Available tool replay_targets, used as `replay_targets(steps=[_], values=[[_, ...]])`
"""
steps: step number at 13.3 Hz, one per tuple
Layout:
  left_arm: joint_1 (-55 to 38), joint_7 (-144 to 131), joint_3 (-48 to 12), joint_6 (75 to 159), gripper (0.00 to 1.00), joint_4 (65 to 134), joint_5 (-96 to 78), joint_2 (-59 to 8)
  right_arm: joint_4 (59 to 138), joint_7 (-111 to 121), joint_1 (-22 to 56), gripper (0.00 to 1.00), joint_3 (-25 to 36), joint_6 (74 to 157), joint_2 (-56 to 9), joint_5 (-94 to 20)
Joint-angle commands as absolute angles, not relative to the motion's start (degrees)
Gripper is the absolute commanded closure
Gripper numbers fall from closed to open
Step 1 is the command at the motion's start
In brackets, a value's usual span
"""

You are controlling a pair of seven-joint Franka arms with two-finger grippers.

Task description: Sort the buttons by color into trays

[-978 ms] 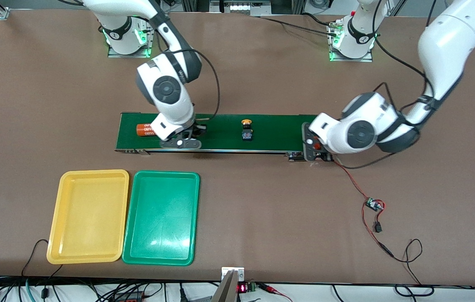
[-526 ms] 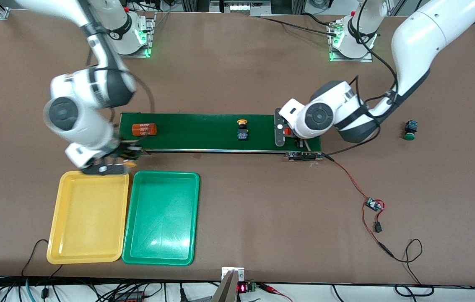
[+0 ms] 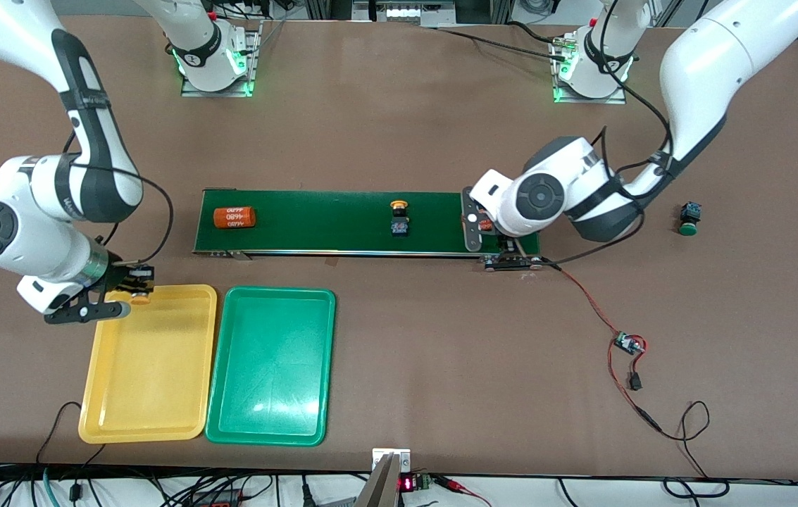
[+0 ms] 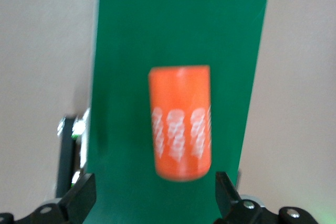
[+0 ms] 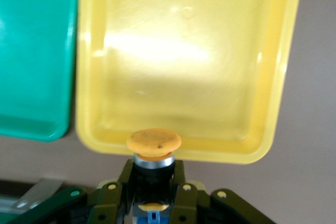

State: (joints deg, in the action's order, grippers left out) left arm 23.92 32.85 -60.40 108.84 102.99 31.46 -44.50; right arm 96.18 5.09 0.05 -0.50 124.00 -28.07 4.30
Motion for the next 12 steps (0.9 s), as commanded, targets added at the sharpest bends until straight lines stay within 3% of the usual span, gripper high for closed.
replay_targets(steps=[1,5,6,10,11,12], values=[[26.5,27.4,-62.9,100.2,0.0,99.9,32.0,-41.1,89.8,5.9,-2.3,1.0,-1.7,125.2,-34.6,7.8],[27.2,7.9,-62.7,90.0,0.0,93.6,31.9,-38.0,86.1,5.9,-4.4,0.98,-1.6,126.7,-40.0,11.0],[27.7,5.6,-62.6,89.7,0.0,91.3,31.9,-38.1,86.1,5.5,-4.7,0.85,-1.6,128.0,-40.8,11.0],[25.8,4.7,-57.0,90.0,0.0,79.2,31.6,-38.9,86.6,5.2,-5.5,0.66,-1.6,129.9,-42.0,11.0],[25.6,4.3,-55.7,90.0,0.0,76.1,30.9,-39.5,86.6,4.9,-5.5,0.47,-1.6,129.9,-42.2,10.9],[25.8,2.7,-55.1,89.7,0.0,73.9,30.3,-39.7,86.7,4.7,-5.4,0.21,-1.6,130.1,-42.3,10.8]])
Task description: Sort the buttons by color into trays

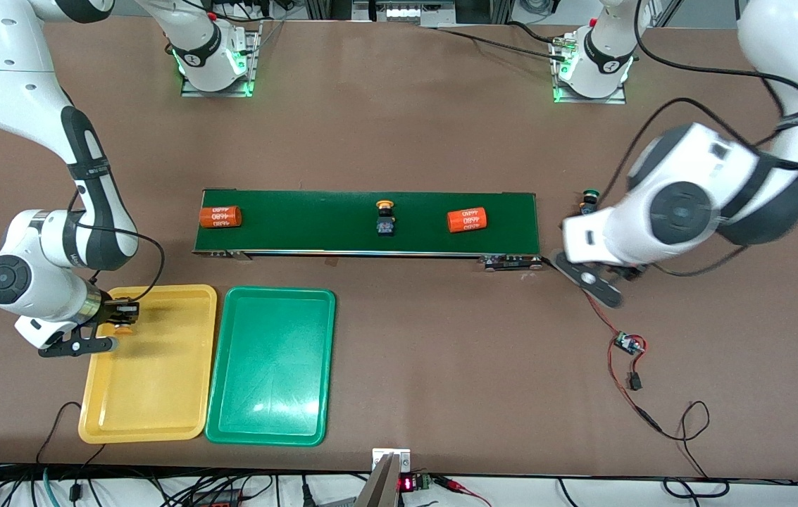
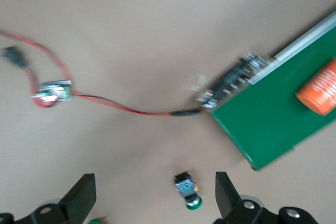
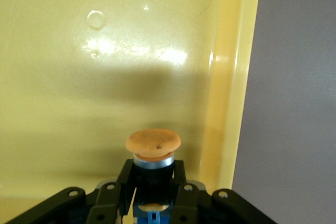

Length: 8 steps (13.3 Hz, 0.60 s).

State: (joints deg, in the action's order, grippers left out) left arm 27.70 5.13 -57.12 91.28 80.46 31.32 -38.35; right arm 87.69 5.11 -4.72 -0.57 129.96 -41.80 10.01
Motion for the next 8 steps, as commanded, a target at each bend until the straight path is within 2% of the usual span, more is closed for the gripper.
replay_targets(steps=[1,2,6,8], values=[[25.8,0.7,-54.3,89.6,0.0,72.7,30.3,-39.7,86.8,4.7,-5.1,0.13,-1.6,130.1,-42.0,10.6],[25.6,-2.4,-53.4,89.3,0.0,72.0,30.4,-39.6,86.8,4.8,-5.0,0.0,-1.6,130.0,-41.6,10.5],[28.3,-18.8,-52.3,87.0,0.0,72.1,28.2,-38.1,92.4,3.6,-4.5,0.0,-2.0,129.2,-35.1,10.3],[25.2,-18.5,-41.9,86.6,0.0,72.1,17.6,-34.2,96.8,-0.5,-3.7,0.0,-2.5,128.1,-30.5,10.3]])
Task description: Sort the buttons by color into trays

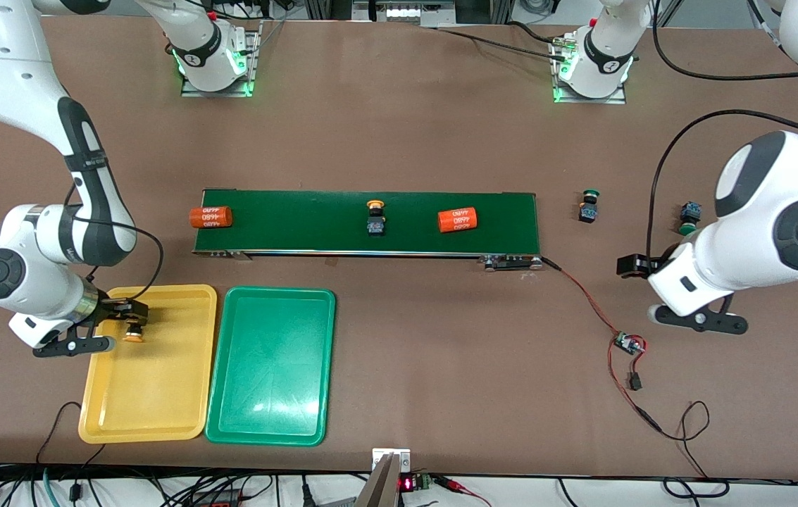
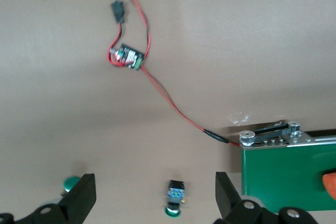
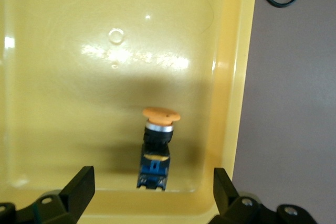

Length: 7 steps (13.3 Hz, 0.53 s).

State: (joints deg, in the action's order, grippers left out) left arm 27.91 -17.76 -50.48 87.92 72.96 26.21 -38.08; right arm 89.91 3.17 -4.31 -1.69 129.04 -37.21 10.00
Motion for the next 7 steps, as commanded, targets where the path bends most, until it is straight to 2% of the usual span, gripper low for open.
replay_targets(steps=[1,3,4,5,7], values=[[21.8,-18.3,-33.1,87.2,0.0,73.0,9.1,-31.1,99.6,-2.8,-2.9,0.0,-3.6,127.2,-27.5,10.2],[15.8,-18.3,-21.6,87.1,0.0,77.7,1.8,-27.9,104.1,-7.6,-2.7,0.0,-6.7,125.2,-22.1,10.1],[14.9,-18.2,-19.7,87.3,0.0,81.8,1.8,-26.1,105.9,-9.7,-2.9,0.0,-8.4,124.4,-20.0,10.1],[13.8,-18.2,-18.1,89.2,0.0,87.4,1.8,-23.1,108.0,-11.5,-2.8,0.0,-10.2,123.5,-17.7,10.1],[9.7,-17.1,-14.0,98.9,0.0,102.4,1.8,-14.2,112.4,-14.4,-2.9,0.0,-13.5,123.4,-13.6,8.0]])
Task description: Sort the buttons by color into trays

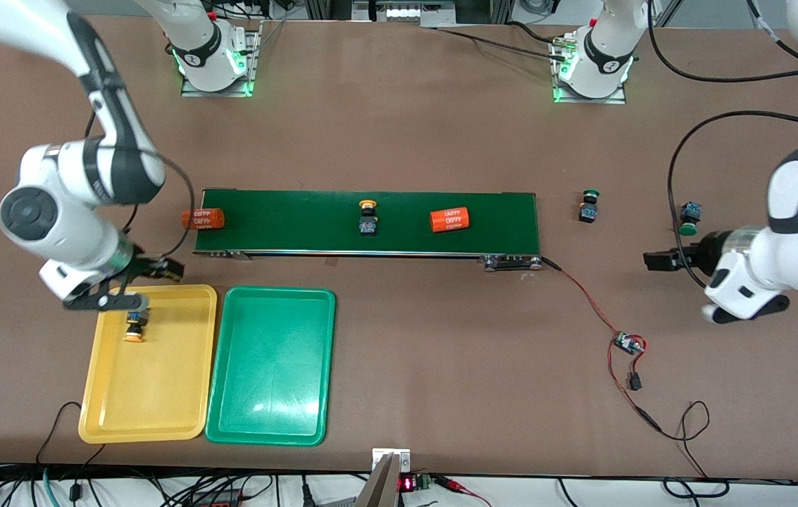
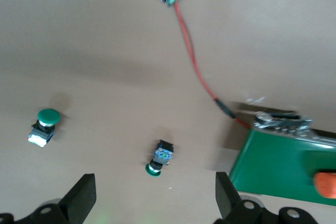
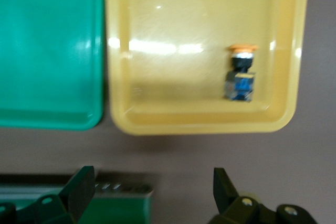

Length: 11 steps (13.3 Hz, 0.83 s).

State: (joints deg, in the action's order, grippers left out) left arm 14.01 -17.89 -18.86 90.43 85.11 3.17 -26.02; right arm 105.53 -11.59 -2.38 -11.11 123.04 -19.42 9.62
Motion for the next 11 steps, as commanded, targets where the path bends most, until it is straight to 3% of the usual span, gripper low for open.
replay_targets(steps=[1,4,7,11], values=[[9.1,-14.4,-13.5,103.7,0.0,107.6,1.8,-11.5,114.3,-14.7,-2.8,0.0,-14.9,123.4,-11.7,4.9],[5.7,-6.7,-10.8,111.9,0.0,119.3,1.8,-7.2,119.6,-20.1,-2.8,0.0,-19.6,123.5,-6.4,2.4],[3.8,-4.7,-9.4,124.7,0.0,131.4,1.8,-6.9,121.6,-30.5,-2.6,0.0,-26.0,125.4,-5.4,2.4],[3.4,-3.3,-9.4,138.1,0.0,138.4,1.9,-9.3,122.2,-35.7,-1.9,0.0,-30.0,128.8,-6.5,2.4]])
